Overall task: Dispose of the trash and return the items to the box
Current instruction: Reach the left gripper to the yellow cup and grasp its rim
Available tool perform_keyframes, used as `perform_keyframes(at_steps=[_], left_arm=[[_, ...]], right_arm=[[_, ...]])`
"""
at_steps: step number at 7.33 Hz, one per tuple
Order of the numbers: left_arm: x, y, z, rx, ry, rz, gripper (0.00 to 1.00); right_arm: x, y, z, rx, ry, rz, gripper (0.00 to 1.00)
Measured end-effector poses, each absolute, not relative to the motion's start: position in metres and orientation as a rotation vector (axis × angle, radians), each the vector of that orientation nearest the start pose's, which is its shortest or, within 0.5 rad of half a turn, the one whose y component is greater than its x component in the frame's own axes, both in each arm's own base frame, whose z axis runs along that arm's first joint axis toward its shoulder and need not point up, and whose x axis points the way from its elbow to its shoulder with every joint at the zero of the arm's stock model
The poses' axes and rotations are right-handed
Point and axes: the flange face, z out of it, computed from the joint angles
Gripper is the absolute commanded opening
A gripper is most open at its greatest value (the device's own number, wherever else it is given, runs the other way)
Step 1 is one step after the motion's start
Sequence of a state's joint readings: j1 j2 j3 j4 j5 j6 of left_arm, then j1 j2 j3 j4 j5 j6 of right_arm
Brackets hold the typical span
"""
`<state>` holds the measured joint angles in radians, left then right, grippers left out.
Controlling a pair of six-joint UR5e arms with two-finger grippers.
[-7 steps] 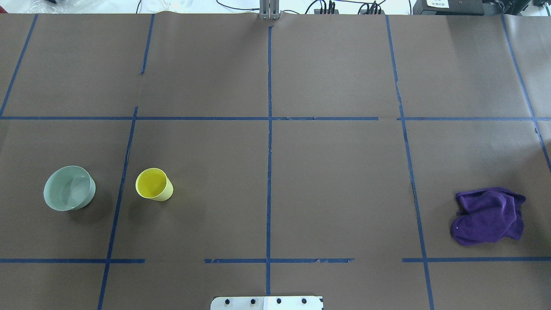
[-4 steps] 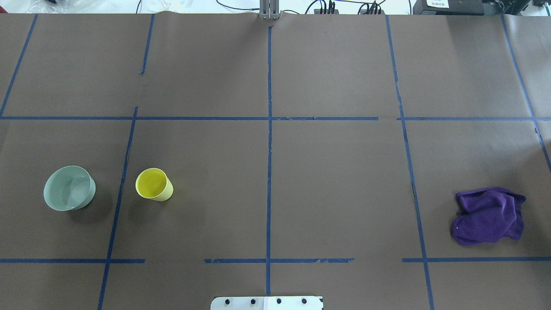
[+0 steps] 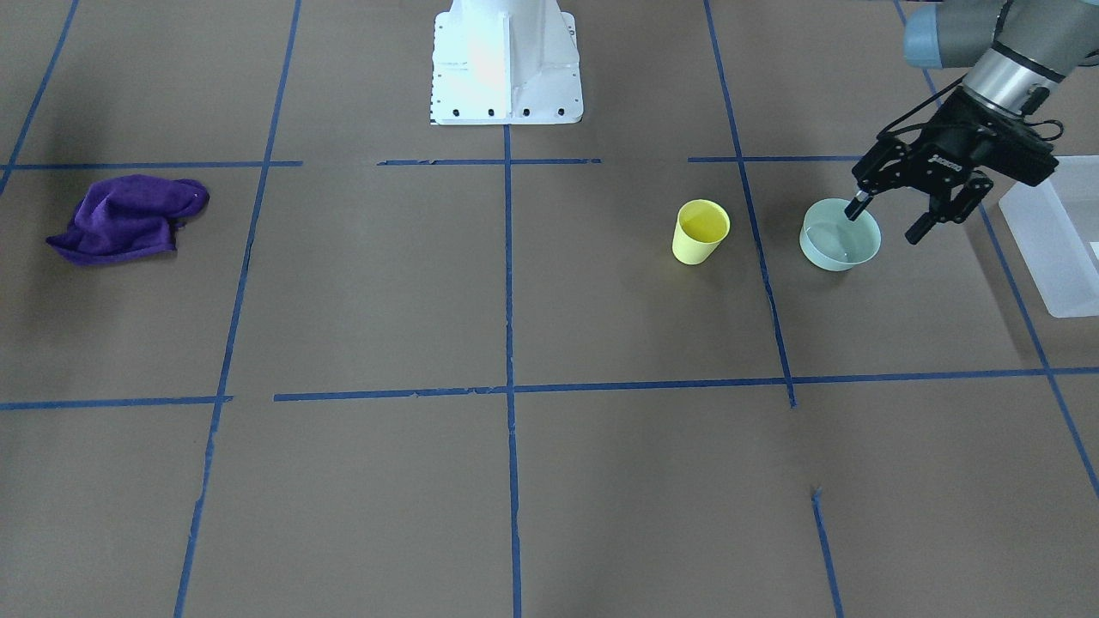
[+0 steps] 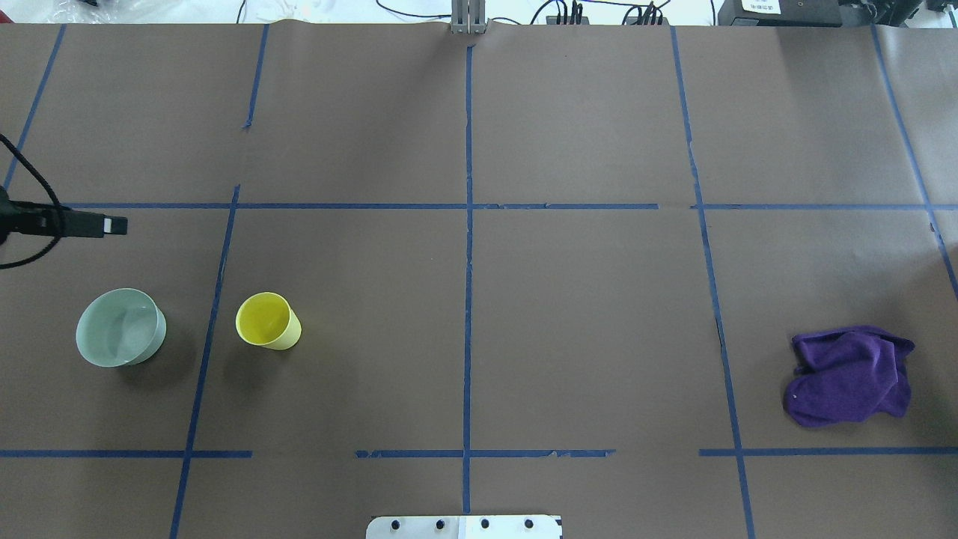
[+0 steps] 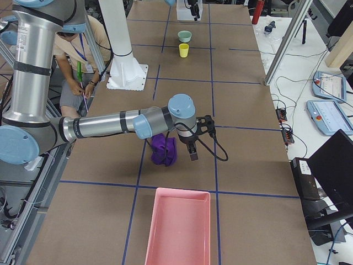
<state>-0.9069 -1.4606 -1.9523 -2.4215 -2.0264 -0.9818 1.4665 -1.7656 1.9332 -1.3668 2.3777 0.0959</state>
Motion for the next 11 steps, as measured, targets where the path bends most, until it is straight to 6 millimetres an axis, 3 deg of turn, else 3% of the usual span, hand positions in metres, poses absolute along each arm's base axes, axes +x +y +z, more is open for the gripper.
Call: perform_keyframes(at_steps=[1,2,4,6,8,9,10,11], left_arm=[[0.242,-0.4,0.421,0.403,1.064,-0.082,0.79],[0.272,-0.386,0.418,0.368,1.056,-0.134,0.72],[0.326,-0.369,0.404,0.305,1.048,-0.222,0.69],[0.374,-0.367,0.375,0.253,1.016,-0.263,0.65],[0.396,-0.358,0.37,0.238,0.995,-0.253,0.62],[0.401,-0.352,0.374,0.231,0.985,-0.242,0.48],[0.404,-0.347,0.38,0.222,0.974,-0.232,0.0],[0.405,-0.344,0.384,0.217,0.966,-0.227,0.0]], right_arm=[[0.017,-0.426,0.542,0.269,-0.829,-0.156,1.0],[0.017,-0.426,0.543,0.268,-0.829,-0.155,1.0],[0.017,-0.427,0.544,0.265,-0.829,-0.154,1.0],[0.017,-0.426,0.546,0.26,-0.828,-0.152,1.0],[0.017,-0.426,0.549,0.256,-0.827,-0.15,1.0],[0.018,-0.427,0.55,0.254,-0.827,-0.148,1.0],[0.018,-0.427,0.55,0.254,-0.826,-0.148,1.0],[0.018,-0.427,0.55,0.254,-0.827,-0.147,1.0]])
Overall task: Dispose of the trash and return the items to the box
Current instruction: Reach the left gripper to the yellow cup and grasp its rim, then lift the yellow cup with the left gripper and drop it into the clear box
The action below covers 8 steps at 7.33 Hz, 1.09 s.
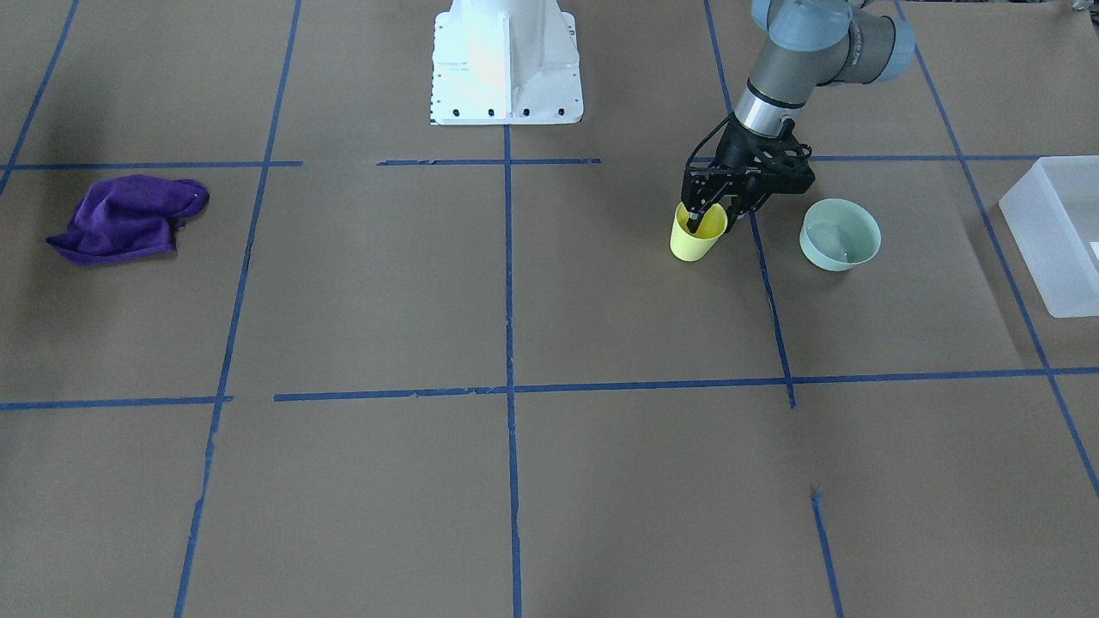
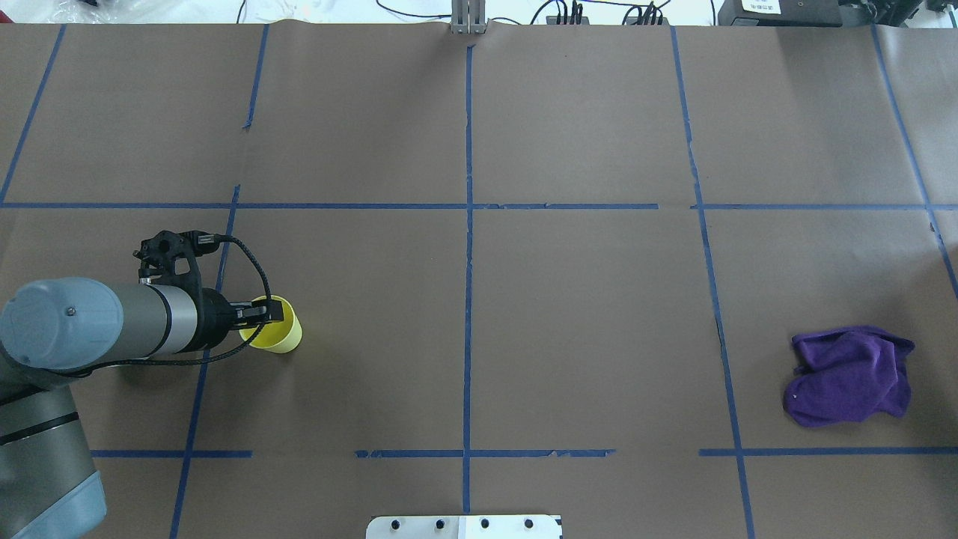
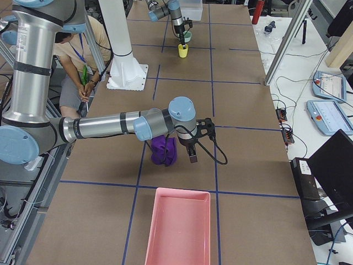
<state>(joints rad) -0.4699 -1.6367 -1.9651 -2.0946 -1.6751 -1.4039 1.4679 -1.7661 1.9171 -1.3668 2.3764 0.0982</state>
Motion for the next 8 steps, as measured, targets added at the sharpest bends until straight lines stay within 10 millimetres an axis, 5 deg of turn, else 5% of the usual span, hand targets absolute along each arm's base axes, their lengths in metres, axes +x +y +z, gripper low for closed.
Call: perform_keyframes(at_steps=[2,4,6,8], left_arm=[[0.405,-0.342,0.386,0.221,0.961,-0.217,0.0],[0.371,-0.354,0.385,0.299,0.94,-0.148,0.0],[0.28,-0.389,0.391,0.424,0.885,-0.017,0.0],[0.151,-0.424,0.429,0.535,0.787,0.205,0.0]], right_arm=[[0.018,-0.427,0.55,0.254,-0.828,-0.148,1.0],[0.018,-0.427,0.55,0.255,-0.828,-0.148,1.0],[0.018,-0.427,0.55,0.255,-0.828,-0.148,1.0],[0.017,-0.428,0.546,0.278,-0.83,-0.162,1.0]])
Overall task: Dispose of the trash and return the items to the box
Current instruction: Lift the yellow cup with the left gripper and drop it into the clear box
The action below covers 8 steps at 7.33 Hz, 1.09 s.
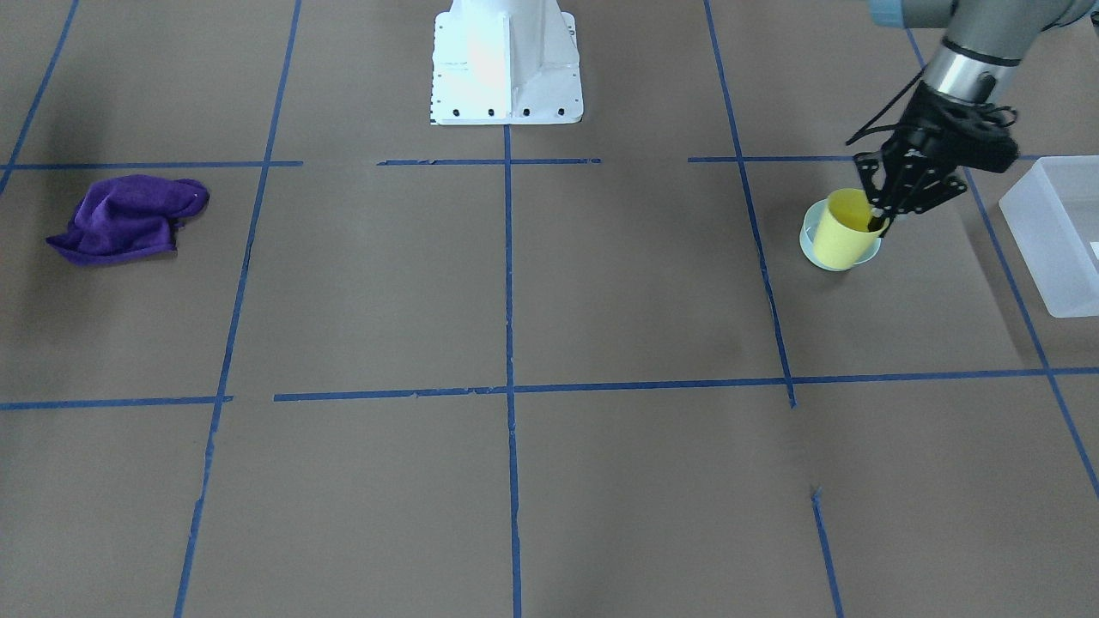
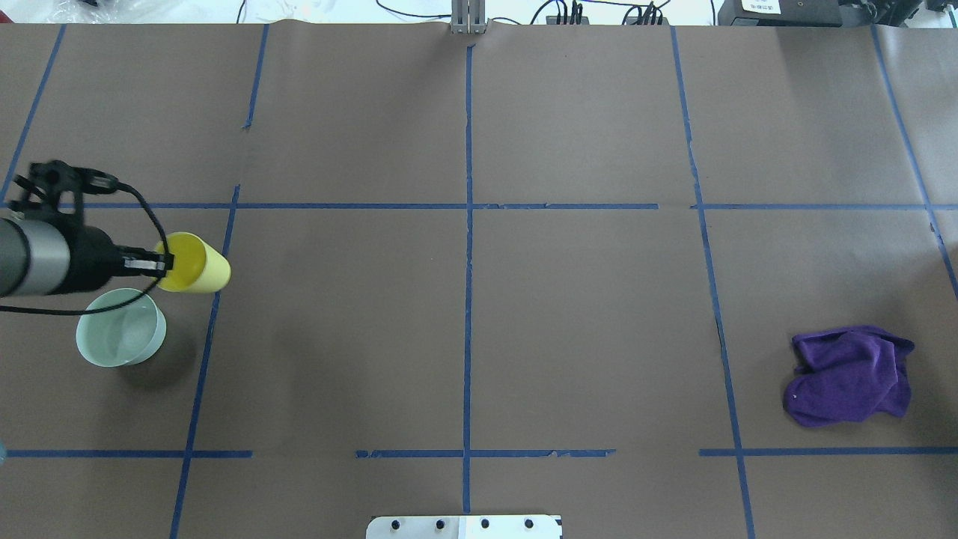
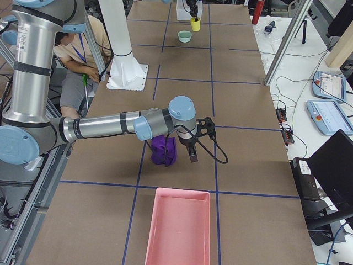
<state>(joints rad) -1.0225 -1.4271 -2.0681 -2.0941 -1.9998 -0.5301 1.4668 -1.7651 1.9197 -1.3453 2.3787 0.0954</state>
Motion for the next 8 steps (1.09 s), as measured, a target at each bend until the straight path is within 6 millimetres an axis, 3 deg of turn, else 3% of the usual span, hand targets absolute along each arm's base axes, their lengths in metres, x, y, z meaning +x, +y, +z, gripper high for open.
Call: perform_keyframes(at_steps=[2,4,5,6,8], left_arm=[[0.042,-0.43,0.501,0.584,0.696,0.41,0.0],[-0.042,-0.421,0.597,0.584,0.615,0.533,0.0],[-0.067,-0.413,0.634,0.573,0.59,0.562,0.0],[-0.079,-0.406,0.661,0.558,0.58,0.58,0.0],[-0.084,-0.391,0.711,0.563,0.573,0.58,0.0]], right_arm=[[0.017,-0.429,0.54,0.331,-0.834,-0.182,1.0],[0.017,-0.429,0.538,0.344,-0.834,-0.187,1.0],[0.017,-0.429,0.538,0.345,-0.834,-0.188,1.0],[0.017,-0.429,0.538,0.346,-0.834,-0.189,1.0],[0.017,-0.429,0.538,0.346,-0.834,-0.189,1.0]])
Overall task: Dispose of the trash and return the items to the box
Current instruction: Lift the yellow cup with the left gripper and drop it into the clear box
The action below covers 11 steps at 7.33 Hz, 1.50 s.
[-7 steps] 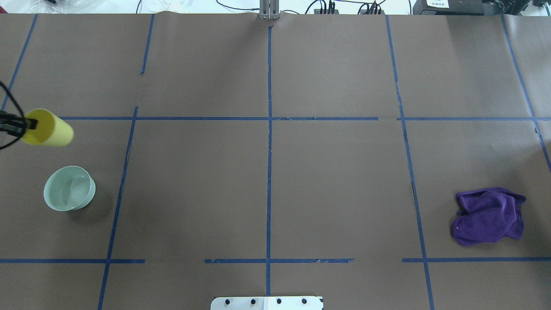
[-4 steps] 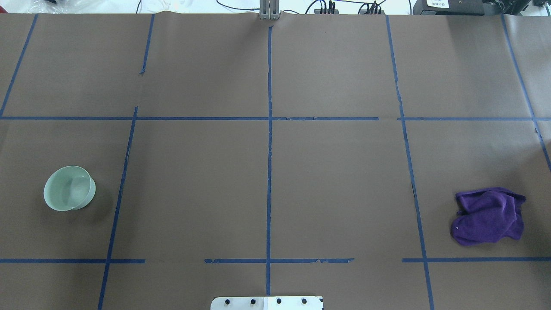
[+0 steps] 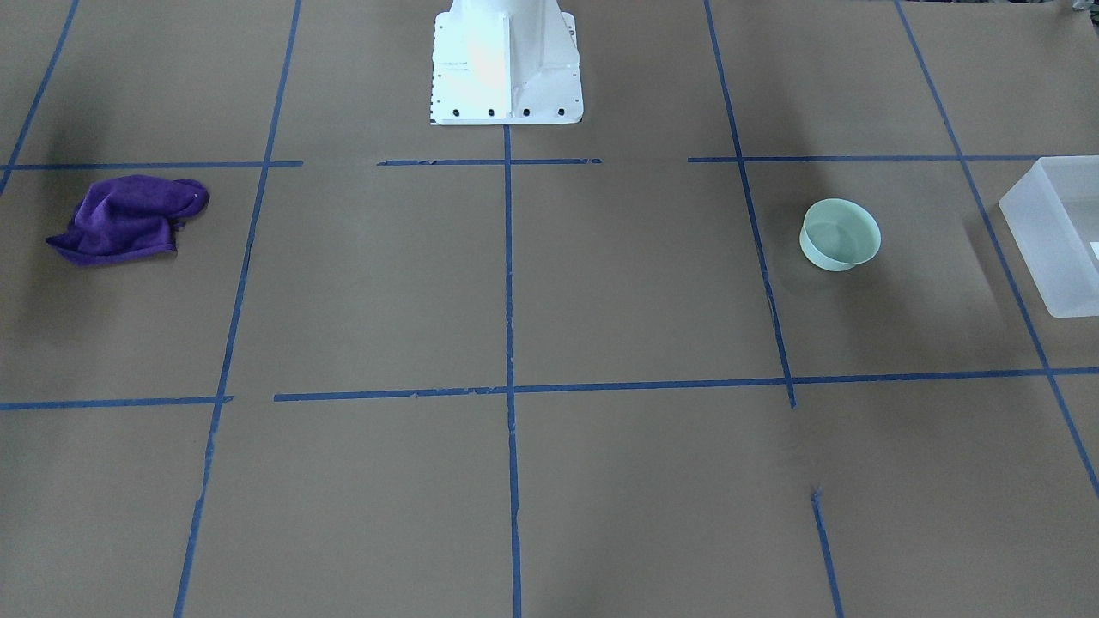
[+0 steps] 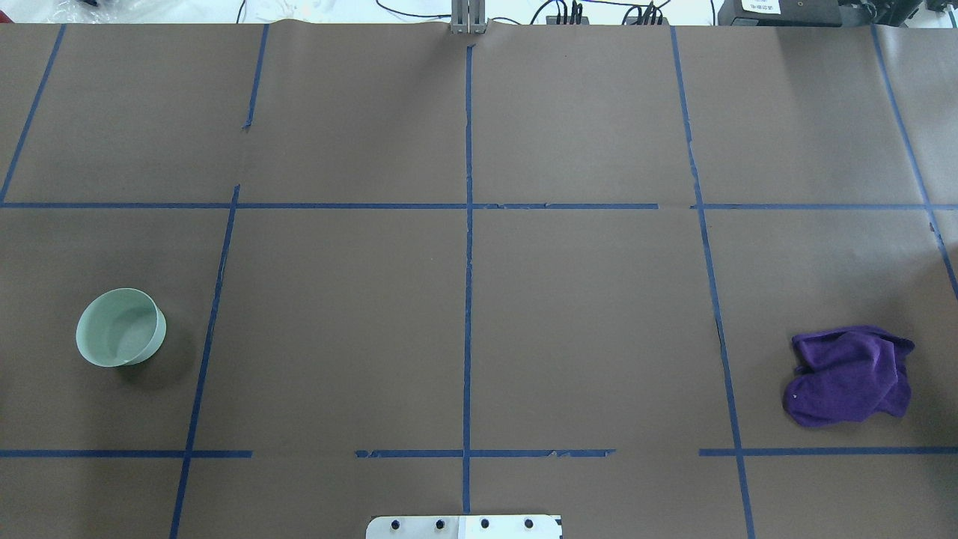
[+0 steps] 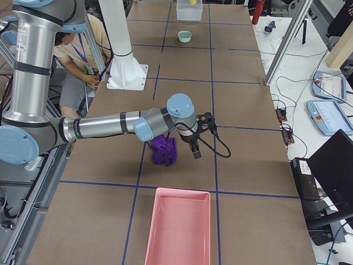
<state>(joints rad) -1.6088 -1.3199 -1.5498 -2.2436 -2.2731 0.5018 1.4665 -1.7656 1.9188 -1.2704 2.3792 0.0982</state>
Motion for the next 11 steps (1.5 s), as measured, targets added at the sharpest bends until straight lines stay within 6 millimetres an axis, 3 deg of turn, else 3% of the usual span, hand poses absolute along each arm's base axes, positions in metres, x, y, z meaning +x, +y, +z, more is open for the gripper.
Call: perform_keyframes(at_steps=[4,7,10,11], left_arm=[[-0.067,-0.37,0.749,0.556,0.655,0.501,0.03],[-0.049,-0.346,0.77,0.51,0.697,0.565,0.29],[-0.042,-0.33,0.776,0.496,0.741,0.59,0.33],[-0.042,-0.33,0.776,0.501,0.742,0.592,0.68]], right_arm=[[0.017,-0.429,0.539,0.343,-0.832,-0.187,1.0],[0.016,-0.429,0.539,0.344,-0.832,-0.19,1.0],[0.013,-0.429,0.535,0.378,-0.837,-0.214,1.0],[0.011,-0.429,0.534,0.393,-0.839,-0.223,1.0]])
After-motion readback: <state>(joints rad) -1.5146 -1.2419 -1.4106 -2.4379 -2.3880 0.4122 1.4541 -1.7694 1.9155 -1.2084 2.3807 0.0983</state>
